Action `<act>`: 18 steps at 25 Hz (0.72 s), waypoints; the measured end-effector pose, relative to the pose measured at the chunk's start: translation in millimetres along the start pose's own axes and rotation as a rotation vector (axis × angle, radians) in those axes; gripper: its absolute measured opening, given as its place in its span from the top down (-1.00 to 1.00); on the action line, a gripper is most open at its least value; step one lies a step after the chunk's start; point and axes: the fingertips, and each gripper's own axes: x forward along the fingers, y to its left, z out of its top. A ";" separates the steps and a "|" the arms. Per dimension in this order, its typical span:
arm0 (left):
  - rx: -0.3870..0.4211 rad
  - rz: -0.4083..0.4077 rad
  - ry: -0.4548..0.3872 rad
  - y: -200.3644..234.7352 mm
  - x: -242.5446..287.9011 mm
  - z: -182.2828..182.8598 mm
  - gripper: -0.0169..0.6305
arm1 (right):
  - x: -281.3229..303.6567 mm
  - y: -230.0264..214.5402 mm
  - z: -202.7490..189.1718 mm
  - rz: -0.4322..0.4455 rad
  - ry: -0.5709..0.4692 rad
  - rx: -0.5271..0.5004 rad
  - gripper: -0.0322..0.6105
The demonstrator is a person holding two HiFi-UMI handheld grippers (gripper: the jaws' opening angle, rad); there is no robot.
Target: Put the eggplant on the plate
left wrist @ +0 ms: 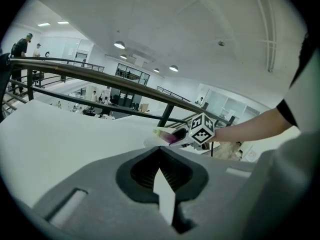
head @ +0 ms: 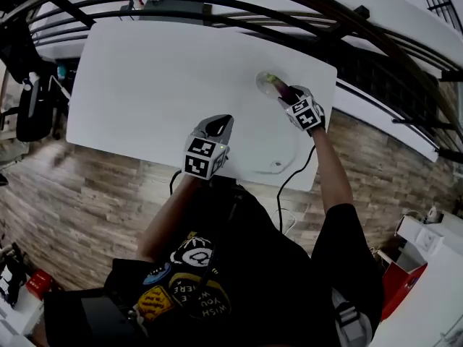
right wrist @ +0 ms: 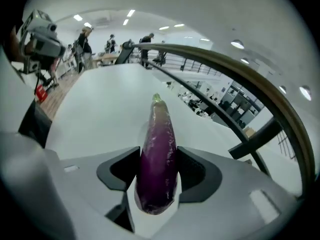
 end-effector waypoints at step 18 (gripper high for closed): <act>-0.087 0.046 0.016 20.6 -18.5 -16.0 0.95 | 59.7 -3.9 -21.6 0.187 0.313 -0.428 0.17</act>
